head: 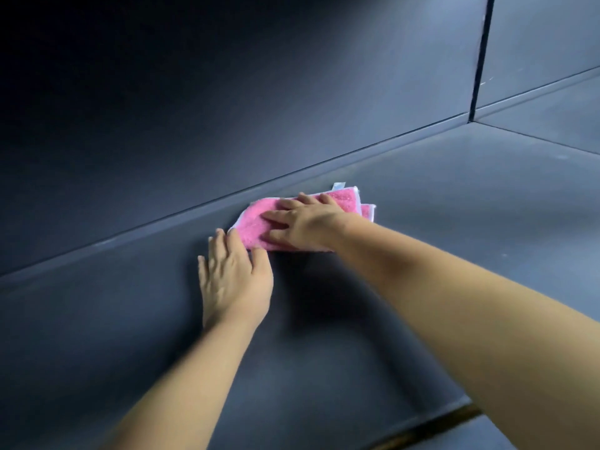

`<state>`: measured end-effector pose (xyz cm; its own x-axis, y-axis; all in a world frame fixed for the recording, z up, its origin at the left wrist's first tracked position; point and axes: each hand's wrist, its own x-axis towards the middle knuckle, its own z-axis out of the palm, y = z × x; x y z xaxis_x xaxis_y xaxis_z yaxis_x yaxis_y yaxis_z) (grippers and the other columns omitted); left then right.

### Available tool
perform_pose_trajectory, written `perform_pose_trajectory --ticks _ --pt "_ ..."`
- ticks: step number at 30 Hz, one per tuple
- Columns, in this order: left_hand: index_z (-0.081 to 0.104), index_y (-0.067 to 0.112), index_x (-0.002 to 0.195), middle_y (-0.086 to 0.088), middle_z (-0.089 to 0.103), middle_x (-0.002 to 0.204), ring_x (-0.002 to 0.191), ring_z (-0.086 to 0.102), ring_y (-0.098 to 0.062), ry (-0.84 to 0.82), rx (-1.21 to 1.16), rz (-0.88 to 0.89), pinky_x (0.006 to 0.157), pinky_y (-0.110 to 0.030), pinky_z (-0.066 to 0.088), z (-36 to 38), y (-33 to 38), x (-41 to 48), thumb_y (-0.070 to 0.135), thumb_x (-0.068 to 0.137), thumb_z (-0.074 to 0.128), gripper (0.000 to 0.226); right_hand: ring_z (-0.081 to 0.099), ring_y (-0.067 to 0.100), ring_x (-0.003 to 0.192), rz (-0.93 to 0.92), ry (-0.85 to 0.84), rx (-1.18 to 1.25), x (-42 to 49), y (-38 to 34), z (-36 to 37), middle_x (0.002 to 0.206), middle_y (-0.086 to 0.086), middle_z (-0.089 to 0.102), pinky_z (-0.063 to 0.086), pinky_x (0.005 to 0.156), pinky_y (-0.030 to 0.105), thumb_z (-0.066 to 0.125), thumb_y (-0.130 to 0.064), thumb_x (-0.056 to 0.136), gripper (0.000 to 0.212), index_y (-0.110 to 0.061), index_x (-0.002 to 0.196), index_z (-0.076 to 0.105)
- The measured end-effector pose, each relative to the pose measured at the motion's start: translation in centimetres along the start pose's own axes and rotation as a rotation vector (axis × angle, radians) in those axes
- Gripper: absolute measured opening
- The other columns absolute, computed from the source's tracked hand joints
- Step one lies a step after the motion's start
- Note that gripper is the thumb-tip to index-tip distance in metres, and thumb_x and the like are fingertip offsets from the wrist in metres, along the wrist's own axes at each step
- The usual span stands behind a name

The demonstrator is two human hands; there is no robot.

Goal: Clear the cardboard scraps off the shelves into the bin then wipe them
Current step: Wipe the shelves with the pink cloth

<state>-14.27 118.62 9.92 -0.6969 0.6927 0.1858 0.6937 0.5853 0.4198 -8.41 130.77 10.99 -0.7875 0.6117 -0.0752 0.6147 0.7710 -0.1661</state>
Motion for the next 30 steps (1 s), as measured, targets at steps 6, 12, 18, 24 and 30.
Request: perform_pose_trajectory --ticks 6,12,18,24,30 --pt "0.016 0.009 0.146 -0.007 0.01 0.158 0.146 0.005 -0.017 0.035 -0.017 0.035 0.117 -0.034 -0.001 0.3 -0.2 0.2 0.023 0.098 0.027 0.051 -0.001 0.035 0.145 0.284 0.002 -0.001 2.5 1.7 -0.7 0.159 -0.002 0.003 0.003 0.112 0.06 0.02 -0.06 0.092 0.058 -0.039 0.146 0.015" --pt "0.021 0.008 0.143 -0.009 0.016 0.156 0.144 0.012 -0.02 0.071 -0.096 0.014 0.118 -0.034 0.006 0.0 -0.3 0.6 0.02 0.098 0.025 0.047 -0.003 0.025 0.147 -0.133 -0.043 -0.066 1.5 -4.8 0.6 0.159 -0.006 -0.002 0.003 0.118 0.049 0.031 -0.044 0.097 0.057 -0.035 0.148 0.006" --pt "0.018 0.011 0.145 -0.006 0.008 0.158 0.146 0.003 -0.017 0.058 -0.106 0.038 0.117 -0.034 -0.004 -0.5 -0.2 0.1 0.022 0.099 0.025 0.048 -0.006 0.026 0.147 -0.037 -0.039 -0.009 -3.9 -3.8 0.8 0.159 -0.005 -0.004 -0.001 0.117 0.051 0.021 -0.048 0.096 0.057 -0.036 0.148 0.002" --pt "0.026 0.018 0.143 0.002 0.012 0.157 0.145 0.008 -0.011 0.015 -0.117 0.121 0.117 -0.029 -0.009 -3.8 -3.2 -0.8 0.026 0.098 0.027 0.046 -0.01 0.029 0.146 -0.222 -0.047 -0.036 -11.1 -8.1 2.0 0.159 -0.001 -0.008 -0.008 0.116 0.054 0.02 -0.051 0.096 0.058 -0.035 0.148 0.001" --pt "0.028 0.012 0.142 -0.005 0.011 0.158 0.146 0.009 -0.018 0.011 -0.015 -0.024 0.118 -0.034 -0.006 -6.2 -8.4 -1.4 0.027 0.097 0.029 0.047 -0.014 0.021 0.146 -0.376 -0.079 -0.035 -16.4 -8.2 3.0 0.158 -0.006 -0.012 -0.018 0.109 0.038 0.01 -0.068 0.083 0.066 -0.045 0.145 0.001"
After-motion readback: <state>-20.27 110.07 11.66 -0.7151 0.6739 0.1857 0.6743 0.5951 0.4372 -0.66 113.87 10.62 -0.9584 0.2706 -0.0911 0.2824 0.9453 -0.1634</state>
